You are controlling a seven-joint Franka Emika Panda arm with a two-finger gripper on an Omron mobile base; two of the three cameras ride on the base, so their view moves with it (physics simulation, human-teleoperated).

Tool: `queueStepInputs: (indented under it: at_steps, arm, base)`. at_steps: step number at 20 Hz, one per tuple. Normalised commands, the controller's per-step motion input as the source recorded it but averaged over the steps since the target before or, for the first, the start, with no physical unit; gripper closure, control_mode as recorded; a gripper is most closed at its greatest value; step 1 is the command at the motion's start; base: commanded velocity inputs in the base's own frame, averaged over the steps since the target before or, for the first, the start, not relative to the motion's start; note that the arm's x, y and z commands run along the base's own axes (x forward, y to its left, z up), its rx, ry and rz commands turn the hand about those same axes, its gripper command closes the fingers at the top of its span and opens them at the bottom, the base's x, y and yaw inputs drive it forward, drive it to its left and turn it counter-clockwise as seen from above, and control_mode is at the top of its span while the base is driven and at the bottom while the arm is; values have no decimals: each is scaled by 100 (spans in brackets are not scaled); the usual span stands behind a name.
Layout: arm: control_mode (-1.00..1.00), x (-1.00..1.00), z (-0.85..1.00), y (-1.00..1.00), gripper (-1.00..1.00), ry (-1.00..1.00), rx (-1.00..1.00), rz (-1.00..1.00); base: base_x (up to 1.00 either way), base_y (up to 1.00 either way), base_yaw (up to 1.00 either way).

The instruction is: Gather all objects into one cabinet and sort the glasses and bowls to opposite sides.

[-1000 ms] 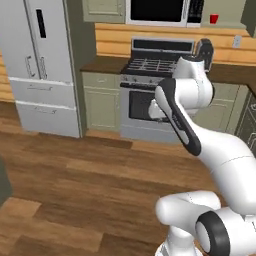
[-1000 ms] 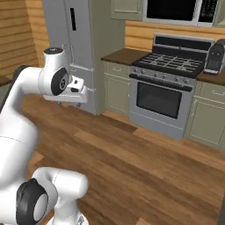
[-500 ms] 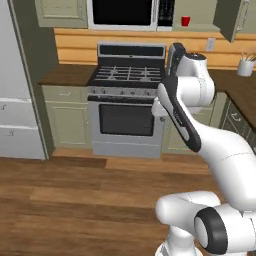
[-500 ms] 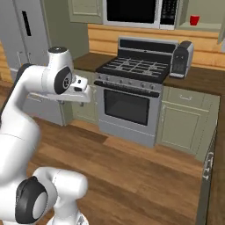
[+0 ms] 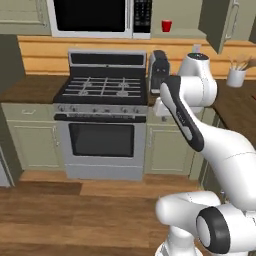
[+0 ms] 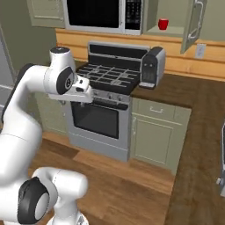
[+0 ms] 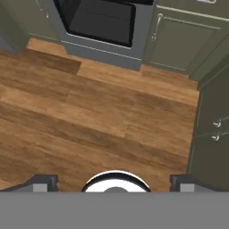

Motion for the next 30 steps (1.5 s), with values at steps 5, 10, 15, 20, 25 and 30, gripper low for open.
queueStepInputs:
  at_steps: [5, 10, 15, 20, 25, 30]
  arm:
    - [100, 0, 0, 0, -100, 0, 0, 0]
    - [100, 0, 0, 0, -100, 0, 0, 0]
    - [100, 0, 0, 0, -100, 0, 0, 0]
    - [100, 0, 0, 0, -100, 0, 0, 0]
    - [100, 0, 0, 0, -100, 0, 0, 0]
    - [100, 0, 0, 0, -100, 0, 0, 0]
  base:
    - [96, 7, -36]
    - [73, 14, -27]
    - [77, 0, -7]
    - [77, 1, 0]
    - [76, 0, -4]
    - [78, 0, -7]
